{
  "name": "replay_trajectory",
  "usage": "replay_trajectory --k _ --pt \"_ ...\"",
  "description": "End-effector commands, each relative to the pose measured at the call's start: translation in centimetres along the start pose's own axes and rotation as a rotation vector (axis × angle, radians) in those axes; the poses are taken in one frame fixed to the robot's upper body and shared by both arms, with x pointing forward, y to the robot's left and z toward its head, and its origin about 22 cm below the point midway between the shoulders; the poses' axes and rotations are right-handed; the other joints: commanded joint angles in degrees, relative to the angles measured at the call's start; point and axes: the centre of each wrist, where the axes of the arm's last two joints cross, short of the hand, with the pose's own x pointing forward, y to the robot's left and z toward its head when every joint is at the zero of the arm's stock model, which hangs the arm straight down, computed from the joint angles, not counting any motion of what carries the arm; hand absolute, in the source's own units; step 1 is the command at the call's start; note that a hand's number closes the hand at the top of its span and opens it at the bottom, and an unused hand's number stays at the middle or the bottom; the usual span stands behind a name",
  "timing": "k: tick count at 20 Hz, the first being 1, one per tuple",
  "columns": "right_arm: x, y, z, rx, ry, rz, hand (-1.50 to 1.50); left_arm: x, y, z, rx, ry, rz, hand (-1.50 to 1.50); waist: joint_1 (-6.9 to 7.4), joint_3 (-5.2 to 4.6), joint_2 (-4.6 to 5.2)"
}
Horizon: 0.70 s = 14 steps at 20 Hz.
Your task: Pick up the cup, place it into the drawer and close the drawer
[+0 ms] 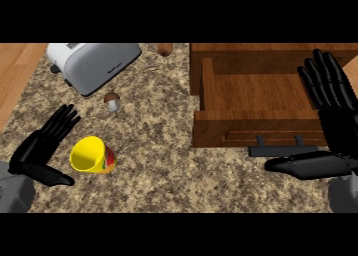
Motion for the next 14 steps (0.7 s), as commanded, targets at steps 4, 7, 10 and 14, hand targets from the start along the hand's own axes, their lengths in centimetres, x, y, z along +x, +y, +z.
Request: replay_trajectory --k 4,7,10,14 --pt "1.0 -1.9 -0.6 -0.004 -0.011 -0.003 -1.50 -4.8 0.2 2.7 -0.018 0.027 -0.004 -1.50 -0.19 -0.03 0.08" --pt "0.4 -1.7 -0.6 -0.002 0.001 0.010 -1.50 -5.5 0.3 2.3 0.005 0.013 -0.011 -1.50 -0.51 -0.08 0.18" --pt "1.5 0.9 -2.4 0.017 -0.004 0.008 -1.50 -6.8 -0.6 2.7 0.012 -0.006 0.001 -1.50 -0.53 -0.17 0.33" --pt "0.4 -1.1 -1.8 0.018 0.007 0.003 -1.50 -7.2 -0.9 2.1 0.033 -0.012 -0.018 -1.50 -0.85 -0.17 0.48"
